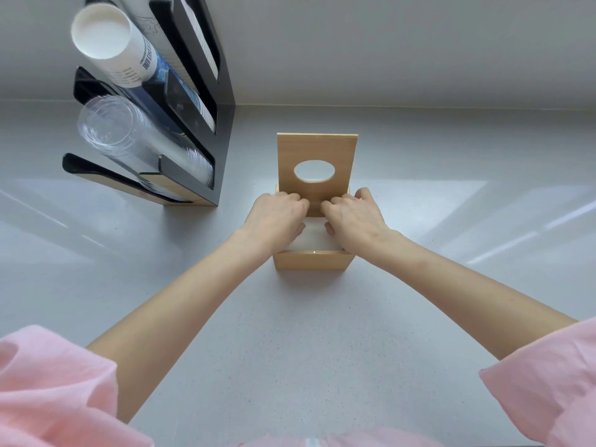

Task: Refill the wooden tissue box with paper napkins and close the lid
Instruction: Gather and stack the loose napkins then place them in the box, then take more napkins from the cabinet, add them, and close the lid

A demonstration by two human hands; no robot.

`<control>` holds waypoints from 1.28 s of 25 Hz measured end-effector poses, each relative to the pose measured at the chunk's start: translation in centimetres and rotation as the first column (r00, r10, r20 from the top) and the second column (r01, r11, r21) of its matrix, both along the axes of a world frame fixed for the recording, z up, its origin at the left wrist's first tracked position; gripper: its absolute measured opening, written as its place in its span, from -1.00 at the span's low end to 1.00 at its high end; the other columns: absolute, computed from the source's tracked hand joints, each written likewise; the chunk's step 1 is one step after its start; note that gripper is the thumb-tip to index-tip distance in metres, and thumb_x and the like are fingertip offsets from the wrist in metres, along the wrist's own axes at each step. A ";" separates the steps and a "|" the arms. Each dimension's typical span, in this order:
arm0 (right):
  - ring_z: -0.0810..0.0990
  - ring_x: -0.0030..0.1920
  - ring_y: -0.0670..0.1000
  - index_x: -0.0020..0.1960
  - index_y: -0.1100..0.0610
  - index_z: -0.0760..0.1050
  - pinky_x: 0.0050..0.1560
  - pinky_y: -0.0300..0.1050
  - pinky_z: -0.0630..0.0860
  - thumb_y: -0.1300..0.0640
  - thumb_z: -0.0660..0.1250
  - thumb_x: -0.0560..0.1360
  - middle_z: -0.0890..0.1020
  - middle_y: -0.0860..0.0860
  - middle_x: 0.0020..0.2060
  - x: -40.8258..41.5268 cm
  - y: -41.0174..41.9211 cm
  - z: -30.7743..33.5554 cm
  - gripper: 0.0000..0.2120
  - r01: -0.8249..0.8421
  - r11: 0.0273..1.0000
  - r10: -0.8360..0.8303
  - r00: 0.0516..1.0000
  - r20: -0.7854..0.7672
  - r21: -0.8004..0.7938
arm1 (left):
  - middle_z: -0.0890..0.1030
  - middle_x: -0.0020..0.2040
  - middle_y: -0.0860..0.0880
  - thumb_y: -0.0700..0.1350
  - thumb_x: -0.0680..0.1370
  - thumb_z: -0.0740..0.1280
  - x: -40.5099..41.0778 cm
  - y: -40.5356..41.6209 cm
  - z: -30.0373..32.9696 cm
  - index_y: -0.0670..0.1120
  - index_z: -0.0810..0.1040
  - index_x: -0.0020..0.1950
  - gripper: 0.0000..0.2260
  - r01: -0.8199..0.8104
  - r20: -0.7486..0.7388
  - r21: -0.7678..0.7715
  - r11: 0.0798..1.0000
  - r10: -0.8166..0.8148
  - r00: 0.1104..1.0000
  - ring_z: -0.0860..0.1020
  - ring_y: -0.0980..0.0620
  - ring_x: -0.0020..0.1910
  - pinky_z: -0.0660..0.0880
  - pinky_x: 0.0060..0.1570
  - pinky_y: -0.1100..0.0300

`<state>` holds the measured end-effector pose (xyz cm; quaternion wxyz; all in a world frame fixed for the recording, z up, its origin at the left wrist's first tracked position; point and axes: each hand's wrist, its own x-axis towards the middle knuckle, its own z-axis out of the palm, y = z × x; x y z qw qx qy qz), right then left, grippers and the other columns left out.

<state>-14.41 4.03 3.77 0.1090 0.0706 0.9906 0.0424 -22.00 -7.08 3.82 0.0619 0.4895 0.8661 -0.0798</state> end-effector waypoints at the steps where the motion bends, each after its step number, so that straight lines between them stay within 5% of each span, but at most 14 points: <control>1: 0.53 0.07 0.14 0.07 0.20 0.46 0.19 -0.02 0.24 0.25 0.14 0.53 0.62 0.08 0.01 0.3 0.2 0.1 -0.82 -0.009 1.000 0.010 1.000 0.013 -0.007 | 0.58 0.11 -0.07 -0.09 0.57 0.18 -0.1 0.0 -0.1 -0.13 0.47 0.17 -0.77 0.055 -0.001 -0.010 0.998 -0.055 0.998 0.50 -0.10 0.13 0.33 -0.04 0.09; 6: 0.39 -0.21 0.15 -0.10 0.11 0.45 0.06 -0.04 0.20 0.27 0.05 0.55 0.45 0.03 -0.36 0.6 -0.4 -0.1 -0.78 -0.048 0.999 0.053 0.961 0.271 -0.026 | 0.66 -0.01 -0.10 -0.13 0.57 0.13 -0.3 0.6 -1.2 -0.13 0.56 0.11 -0.75 0.208 0.080 -0.327 0.922 -0.192 0.978 0.54 -0.11 -0.07 0.19 0.25 0.09; 13: 0.39 -0.14 0.11 -0.10 0.11 0.40 0.01 -0.07 0.19 0.26 0.03 0.53 0.35 0.00 -0.37 -1.4 -0.5 -1.0 -0.82 0.039 0.997 -0.002 0.888 0.461 -0.071 | 0.52 -0.19 -0.04 -0.07 0.61 0.03 -0.9 1.9 -1.2 -0.10 0.57 0.12 -0.67 0.205 0.181 -0.536 0.819 -0.125 0.975 0.39 -0.07 -0.13 0.16 0.23 0.11; 18: 0.38 -0.20 0.12 -0.24 0.13 0.38 0.06 -0.07 0.23 0.23 0.04 0.54 0.39 -0.01 -0.42 -0.2 -0.4 -0.7 -0.77 0.059 0.990 -0.025 0.967 0.253 -0.125 | 0.63 0.09 -0.09 -0.10 0.60 0.05 -0.4 0.7 -0.7 -0.06 0.48 0.27 -0.68 0.146 0.226 -0.293 0.945 -0.080 0.971 0.50 -0.08 0.09 0.13 0.32 0.15; 21: 0.47 -0.10 0.12 0.14 0.10 0.49 0.31 -0.03 0.20 0.19 0.04 0.55 0.64 0.08 -0.09 1.6 -0.1 -0.1 -0.71 0.079 0.961 -0.064 0.996 0.065 -0.265 | 0.61 0.17 -0.06 -0.12 0.60 0.08 1.6 -0.6 0.7 -0.04 0.42 0.33 -0.68 -0.019 0.291 -0.010 1.000 0.021 0.956 0.47 -0.10 0.18 0.18 0.25 0.19; 25: 0.33 0.39 -0.01 0.40 0.08 0.30 0.43 -0.07 0.08 0.11 0.10 0.58 0.45 0.01 0.35 5.5 -0.5 -0.1 -0.62 0.084 0.907 -0.158 0.976 -0.149 -0.412 | 0.55 0.26 -0.04 -0.07 0.61 0.09 5.0 -3.7 1.5 -0.03 0.35 0.38 -0.66 -0.286 0.318 0.184 0.940 0.218 0.923 0.43 -0.02 0.28 0.16 0.32 0.15; 32: -0.02 0.53 -0.05 0.48 0.02 0.12 0.49 -0.03 -0.10 0.06 0.14 0.58 0.11 -0.05 0.52 12.1 -1.8 -1.2 -0.50 0.108 0.880 -0.188 0.973 -0.132 -0.462 | 0.07 0.54 0.01 0.04 0.60 0.10 10.7 -6.6 0.1 -0.06 0.02 0.51 -0.47 -0.405 0.301 0.208 0.890 0.336 0.892 -0.01 0.03 0.52 -0.06 0.46 0.04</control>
